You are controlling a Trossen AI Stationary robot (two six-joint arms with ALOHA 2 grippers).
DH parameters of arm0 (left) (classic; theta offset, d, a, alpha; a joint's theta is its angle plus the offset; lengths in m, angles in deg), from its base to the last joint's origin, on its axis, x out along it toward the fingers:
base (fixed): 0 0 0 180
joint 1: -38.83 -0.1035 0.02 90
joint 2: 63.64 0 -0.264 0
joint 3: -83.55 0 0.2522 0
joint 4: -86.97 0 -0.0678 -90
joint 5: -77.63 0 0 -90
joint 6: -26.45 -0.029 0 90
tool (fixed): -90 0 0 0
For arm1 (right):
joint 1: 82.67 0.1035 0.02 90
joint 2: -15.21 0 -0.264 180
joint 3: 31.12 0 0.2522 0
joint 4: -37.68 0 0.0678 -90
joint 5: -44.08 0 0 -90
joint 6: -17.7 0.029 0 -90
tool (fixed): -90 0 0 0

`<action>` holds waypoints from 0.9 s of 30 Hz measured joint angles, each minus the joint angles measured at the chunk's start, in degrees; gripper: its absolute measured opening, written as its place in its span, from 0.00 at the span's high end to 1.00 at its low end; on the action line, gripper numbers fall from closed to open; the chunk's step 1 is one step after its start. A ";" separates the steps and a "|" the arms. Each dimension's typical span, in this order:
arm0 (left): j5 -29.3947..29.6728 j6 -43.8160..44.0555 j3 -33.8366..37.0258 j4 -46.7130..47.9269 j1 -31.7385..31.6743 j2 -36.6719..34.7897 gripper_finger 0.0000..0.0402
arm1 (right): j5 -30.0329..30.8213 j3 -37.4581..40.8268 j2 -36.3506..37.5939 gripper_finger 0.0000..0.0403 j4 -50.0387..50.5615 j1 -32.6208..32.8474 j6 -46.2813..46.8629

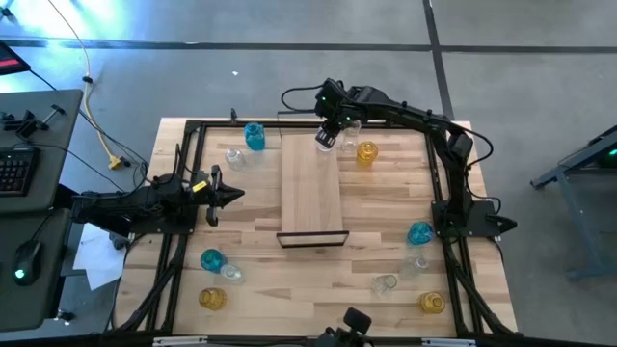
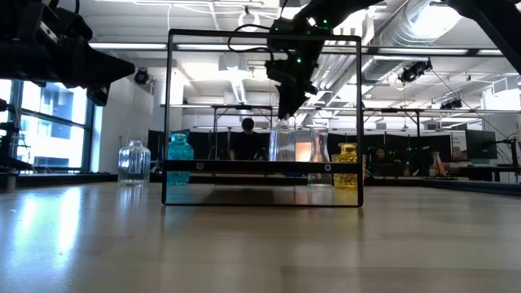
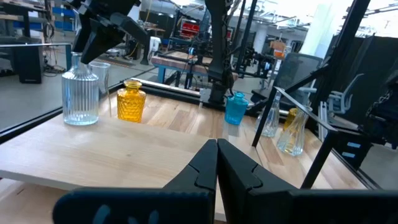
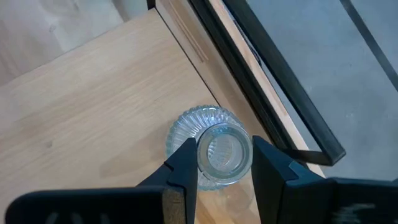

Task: Sort vases onto shelf
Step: Put the top right transparent flower vase on the shelf

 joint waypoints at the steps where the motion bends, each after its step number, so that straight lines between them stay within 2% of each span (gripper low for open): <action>1: 0.00 0.00 0.01 -0.01 0.00 -0.02 1.00 | 0.14 0.01 0.03 0.79 0.17 -0.01 0.00; 27: 0.00 -0.02 -0.01 0.00 -0.01 -0.02 1.00 | 1.07 0.14 -0.03 0.79 -0.48 -0.63 -0.59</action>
